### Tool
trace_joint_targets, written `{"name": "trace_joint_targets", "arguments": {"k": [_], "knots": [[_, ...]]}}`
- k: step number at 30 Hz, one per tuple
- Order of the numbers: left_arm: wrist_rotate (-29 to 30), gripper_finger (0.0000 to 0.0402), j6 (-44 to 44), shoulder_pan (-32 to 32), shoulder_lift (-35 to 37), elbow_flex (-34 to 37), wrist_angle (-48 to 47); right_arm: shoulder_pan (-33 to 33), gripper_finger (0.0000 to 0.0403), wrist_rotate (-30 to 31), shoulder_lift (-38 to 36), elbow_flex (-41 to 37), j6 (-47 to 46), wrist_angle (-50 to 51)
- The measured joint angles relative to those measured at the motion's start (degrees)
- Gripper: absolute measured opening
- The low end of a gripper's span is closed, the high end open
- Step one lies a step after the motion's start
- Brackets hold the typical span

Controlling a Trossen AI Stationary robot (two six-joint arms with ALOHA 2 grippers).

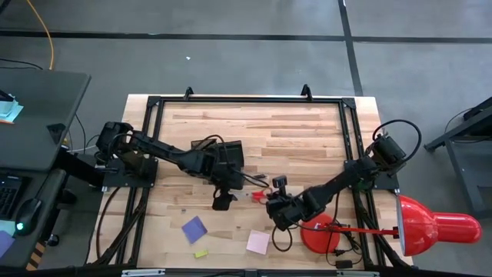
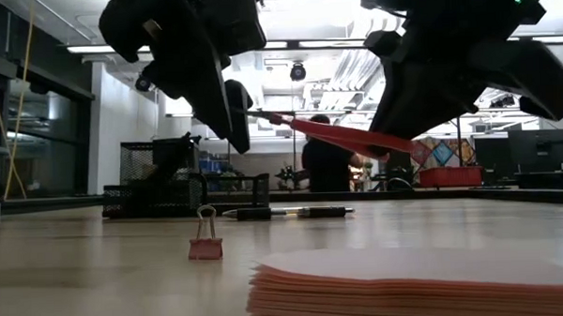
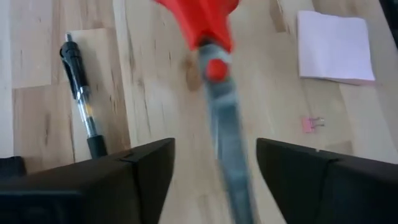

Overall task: Pick and place office supplies into organizer
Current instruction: Put the scissors into the desk organizer

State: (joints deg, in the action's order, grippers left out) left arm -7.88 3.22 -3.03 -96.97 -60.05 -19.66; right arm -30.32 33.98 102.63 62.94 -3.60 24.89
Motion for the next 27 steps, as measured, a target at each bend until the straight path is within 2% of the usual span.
{"name": "trace_joint_targets", "arguments": {"k": [6, 14, 20, 24, 27], "knots": [[-2.1, 0.0118, 1.3, 0.0, 0.0, 0.0, 0.2, 0.4, 0.0005, -0.8, 0.0, 0.0, 0.0, 0.0], [-1.8, 0.0017, 2.4, 0.1, 0.0, 0.0, 0.1, 0.4, 0.0006, -0.8, 0.0, 0.0, -0.1, 0.0], [-1.6, 0.0031, 3.3, 0.0, 0.0, 0.0, -0.1, 0.4, 0.0007, -0.7, 0.0, 0.0, 0.0, 0.1], [-1.5, 0.0013, 4.5, 0.1, 0.0, 0.0, -0.2, 0.4, 0.0017, 0.1, -0.1, 0.0, -0.8, 0.7], [-1.5, 0.0019, 4.6, 0.1, 0.0, 0.0, -0.3, 0.4, 0.0015, 0.3, -0.1, 0.0, -1.1, 1.2]]}}
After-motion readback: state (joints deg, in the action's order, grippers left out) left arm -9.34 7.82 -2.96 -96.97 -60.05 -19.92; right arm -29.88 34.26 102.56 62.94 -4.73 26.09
